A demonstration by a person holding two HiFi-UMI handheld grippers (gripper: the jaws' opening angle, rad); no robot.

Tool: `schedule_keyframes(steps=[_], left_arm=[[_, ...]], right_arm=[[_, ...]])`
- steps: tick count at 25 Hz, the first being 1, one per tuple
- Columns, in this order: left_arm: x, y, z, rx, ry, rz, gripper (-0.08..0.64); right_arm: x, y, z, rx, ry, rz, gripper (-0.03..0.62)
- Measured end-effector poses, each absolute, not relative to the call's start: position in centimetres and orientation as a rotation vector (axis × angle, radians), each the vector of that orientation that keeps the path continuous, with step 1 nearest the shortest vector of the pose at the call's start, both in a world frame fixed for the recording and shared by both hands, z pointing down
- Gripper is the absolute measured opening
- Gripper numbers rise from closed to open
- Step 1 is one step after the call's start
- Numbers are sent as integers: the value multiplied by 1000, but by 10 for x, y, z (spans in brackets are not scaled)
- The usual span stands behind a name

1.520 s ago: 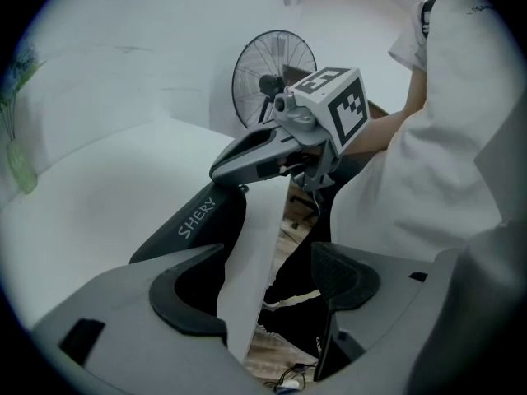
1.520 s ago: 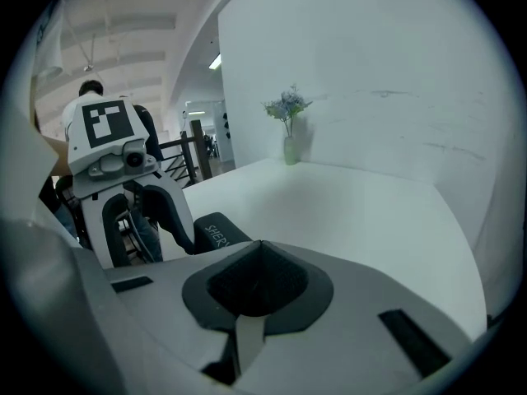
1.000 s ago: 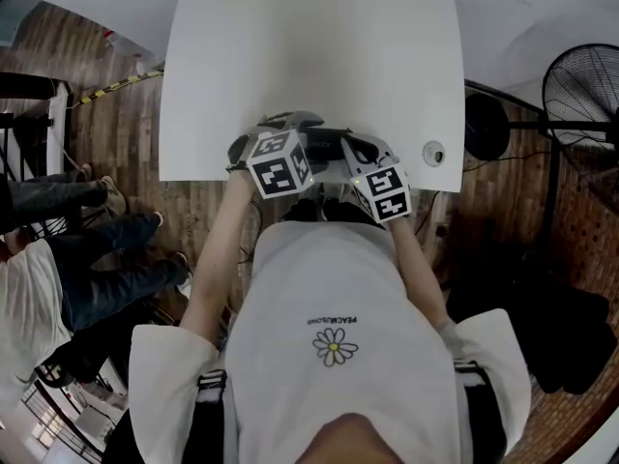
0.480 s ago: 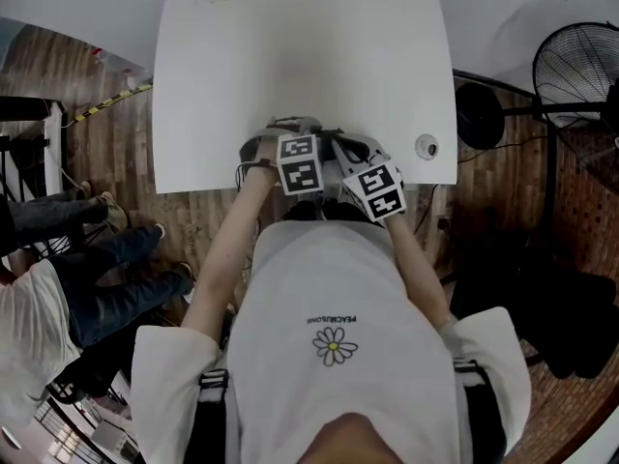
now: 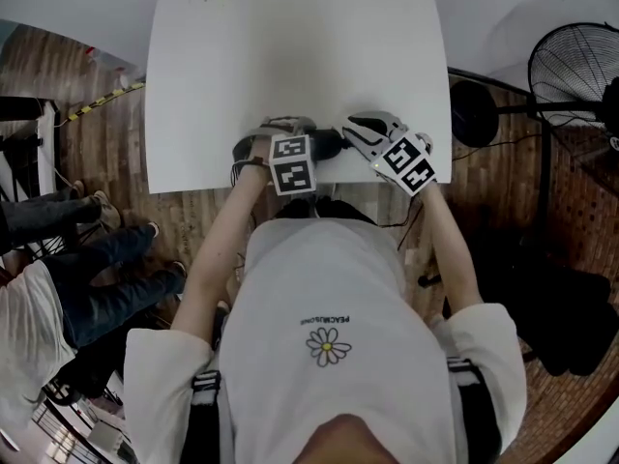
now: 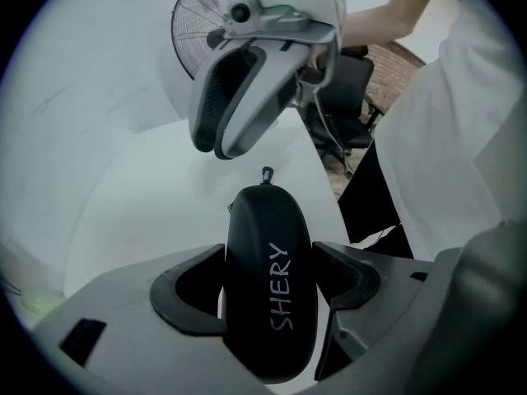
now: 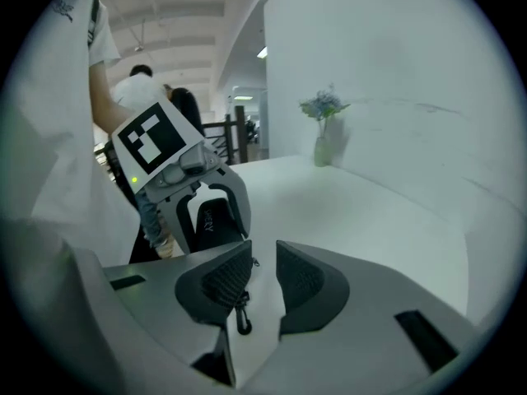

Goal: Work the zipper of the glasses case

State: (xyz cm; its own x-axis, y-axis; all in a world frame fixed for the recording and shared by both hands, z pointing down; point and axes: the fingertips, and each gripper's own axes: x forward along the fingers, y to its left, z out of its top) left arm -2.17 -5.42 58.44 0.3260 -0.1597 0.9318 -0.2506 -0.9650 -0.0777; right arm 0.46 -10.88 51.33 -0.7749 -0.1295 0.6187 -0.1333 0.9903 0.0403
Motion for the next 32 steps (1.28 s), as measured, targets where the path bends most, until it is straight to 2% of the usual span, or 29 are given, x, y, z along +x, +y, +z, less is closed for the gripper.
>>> schedule_keyframes(steps=[3,7,16,22,25,27,32], left_arm=[[-21,-55,584,2506,-366,1726,341],[-21,-50,582,2570,-244,1686,336],[-20,-44,585,2622,-111,1713,336],[-21,-46,584,2607,-117,1715,336],[-20,-47,585,2604,-113,1714,336],[-20,-46,585,2597,-109,1712,336],[-20,-46,586,2584,-109,1709,336]], right_arm=[[4,-113,521,-114,-2291,-235,95],[0,-106,551,-454,-2039,-562,98],[6,-88,580,-847,-1766,-670,86],[-2,-82,589,-941,-1730,-709,77],[-3,-78,591,-977,-1716,-714,56],[-3,-78,591,-979,-1725,-706,11],[0,-79,587,-931,-1759,-624,9]])
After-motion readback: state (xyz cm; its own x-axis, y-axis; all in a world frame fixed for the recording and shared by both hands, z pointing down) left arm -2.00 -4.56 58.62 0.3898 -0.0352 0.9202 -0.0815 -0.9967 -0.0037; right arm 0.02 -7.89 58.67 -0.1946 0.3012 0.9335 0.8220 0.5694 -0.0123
